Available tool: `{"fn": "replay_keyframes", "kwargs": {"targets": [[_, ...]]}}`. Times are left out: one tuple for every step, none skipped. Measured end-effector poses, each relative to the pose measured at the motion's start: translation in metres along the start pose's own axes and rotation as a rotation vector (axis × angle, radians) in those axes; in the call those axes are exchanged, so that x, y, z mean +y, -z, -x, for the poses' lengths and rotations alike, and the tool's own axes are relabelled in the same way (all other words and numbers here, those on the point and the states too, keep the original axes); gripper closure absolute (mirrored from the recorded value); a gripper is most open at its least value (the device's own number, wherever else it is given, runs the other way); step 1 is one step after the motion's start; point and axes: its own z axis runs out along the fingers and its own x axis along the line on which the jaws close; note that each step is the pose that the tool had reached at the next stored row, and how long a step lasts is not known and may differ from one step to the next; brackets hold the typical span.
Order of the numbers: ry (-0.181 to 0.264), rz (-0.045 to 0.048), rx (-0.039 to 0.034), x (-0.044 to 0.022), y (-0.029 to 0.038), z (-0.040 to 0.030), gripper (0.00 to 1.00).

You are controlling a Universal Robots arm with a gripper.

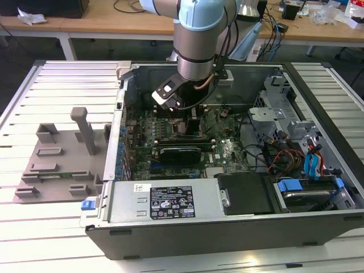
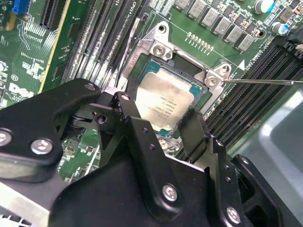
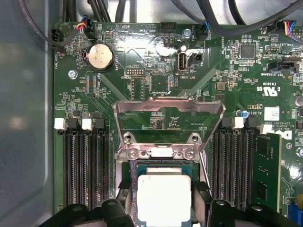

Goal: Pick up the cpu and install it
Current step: 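Place the cpu into insertion slot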

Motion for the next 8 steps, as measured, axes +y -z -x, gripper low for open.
{"fn": "replay_keyframes", "kwargs": {"targets": [[0.0,-0.0001,-0.0001,0.0,0.0,-0.0002,0.38],[0.0,-0.0001,0.0,0.0,-0.0001,-0.001,0.38],[0.0,-0.0001,0.0001,0.0,-0.0004,-0.0026,0.38],[0.0,-0.0001,0.0001,0.0,-0.0005,-0.0027,0.38],[0.0,-0.0002,0.0,0.0,-0.0005,-0.0027,0.38],[0.0,-0.0001,0.0002,0.0,-0.0004,-0.0025,0.38],[0.0,-0.0001,0.0001,0.0,0.001,-0.0022,0.38],[0.0,-0.0001,0.0001,0.0,0.0024,-0.0022,0.38]]}}
